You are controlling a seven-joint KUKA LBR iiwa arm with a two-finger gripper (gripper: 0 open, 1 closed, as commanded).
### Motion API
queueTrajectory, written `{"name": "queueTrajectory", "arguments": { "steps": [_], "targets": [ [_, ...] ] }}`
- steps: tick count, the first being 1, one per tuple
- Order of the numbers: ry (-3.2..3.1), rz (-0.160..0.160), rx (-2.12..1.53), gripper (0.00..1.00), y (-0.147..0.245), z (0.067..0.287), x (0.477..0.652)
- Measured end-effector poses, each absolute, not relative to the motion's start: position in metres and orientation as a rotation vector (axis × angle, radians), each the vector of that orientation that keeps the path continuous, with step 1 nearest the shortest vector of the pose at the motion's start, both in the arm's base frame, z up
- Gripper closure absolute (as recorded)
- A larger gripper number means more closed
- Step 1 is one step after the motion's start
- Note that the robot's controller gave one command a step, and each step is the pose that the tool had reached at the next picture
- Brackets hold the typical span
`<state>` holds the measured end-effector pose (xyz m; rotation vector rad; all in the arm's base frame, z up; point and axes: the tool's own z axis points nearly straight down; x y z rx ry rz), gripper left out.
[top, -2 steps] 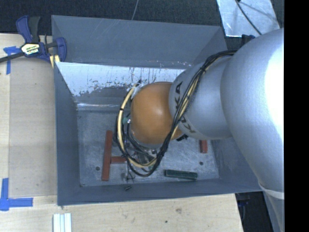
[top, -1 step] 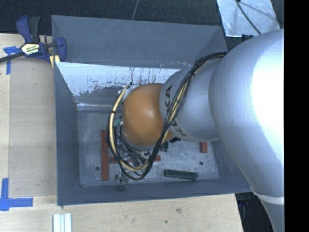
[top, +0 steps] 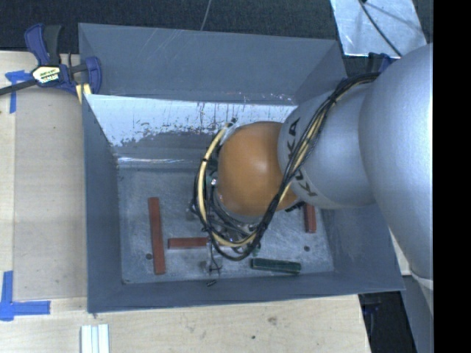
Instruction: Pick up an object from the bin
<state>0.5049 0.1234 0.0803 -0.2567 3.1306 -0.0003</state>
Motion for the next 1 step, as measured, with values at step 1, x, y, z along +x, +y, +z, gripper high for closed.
{"name": "queueTrajectory", "arguments": {
  "steps": [1],
  "targets": [
    [3.133, 0.0, -0.224, 1.0, 0.0939, 0.0814, 0.5085]
  ]
}}
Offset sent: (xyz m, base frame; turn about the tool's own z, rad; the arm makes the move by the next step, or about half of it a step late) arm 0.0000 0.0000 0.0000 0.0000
